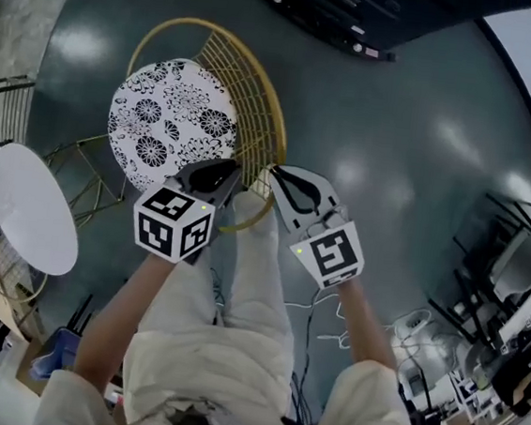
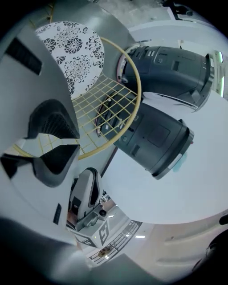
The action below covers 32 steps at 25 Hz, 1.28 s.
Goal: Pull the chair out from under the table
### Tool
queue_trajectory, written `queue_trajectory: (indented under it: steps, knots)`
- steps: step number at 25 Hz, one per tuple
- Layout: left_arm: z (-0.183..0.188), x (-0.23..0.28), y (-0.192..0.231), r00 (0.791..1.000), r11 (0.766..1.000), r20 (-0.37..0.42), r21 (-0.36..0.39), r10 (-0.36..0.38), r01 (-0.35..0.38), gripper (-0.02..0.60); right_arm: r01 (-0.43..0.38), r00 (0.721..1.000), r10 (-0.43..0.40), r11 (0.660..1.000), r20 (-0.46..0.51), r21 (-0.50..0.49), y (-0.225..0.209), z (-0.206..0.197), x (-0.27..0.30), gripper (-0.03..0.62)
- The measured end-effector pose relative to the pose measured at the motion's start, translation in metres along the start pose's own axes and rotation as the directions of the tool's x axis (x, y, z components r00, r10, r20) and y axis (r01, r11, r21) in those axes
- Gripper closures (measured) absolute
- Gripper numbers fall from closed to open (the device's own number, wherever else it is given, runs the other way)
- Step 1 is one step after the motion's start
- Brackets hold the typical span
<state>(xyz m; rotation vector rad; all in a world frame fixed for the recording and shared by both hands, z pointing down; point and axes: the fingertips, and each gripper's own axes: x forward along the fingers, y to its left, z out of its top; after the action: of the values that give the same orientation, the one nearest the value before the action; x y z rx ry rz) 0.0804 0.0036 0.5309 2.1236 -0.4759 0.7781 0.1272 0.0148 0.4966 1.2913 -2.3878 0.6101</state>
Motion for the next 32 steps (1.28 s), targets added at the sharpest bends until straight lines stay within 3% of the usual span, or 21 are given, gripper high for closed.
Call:
queue_trajectory:
  steps: [7, 13, 19, 27, 32]
  knots:
    - [0.008, -0.083, -0.023, 0.998, 0.995, 0.034, 0.088, -0.06, 0.057, 0.543, 0.057, 0.998, -0.057, 0.997, -0.006, 0.05, 0.058, 0.044, 0.002, 0.585]
    - [0.018, -0.166, -0.035, 0.989, 0.994, 0.138, 0.1, -0.06, 0.047, 0.563, 0.067, 0.998, -0.066, 0.998, -0.009, 0.017, 0.118, 0.086, 0.007, 0.585]
    - [0.006, -0.241, -0.043, 0.977, 0.992, 0.198, 0.117, -0.077, 0.054, 0.572, 0.011, 0.999, -0.011, 1.0, 0.034, -0.008, 0.185, 0.138, 0.008, 0.585]
    - [-0.008, -0.346, -0.023, 0.944, 0.995, 0.328, 0.09, 0.015, -0.047, 0.572, -0.11, 0.99, 0.118, 0.989, 0.078, -0.095, 0.294, 0.202, 0.023, 0.585]
    - [-0.033, -0.406, -0.005, 0.908, 0.993, 0.41, 0.041, 0.084, -0.11, 0.572, -0.189, 0.974, 0.206, 0.969, 0.098, -0.159, 0.366, 0.228, 0.038, 0.585]
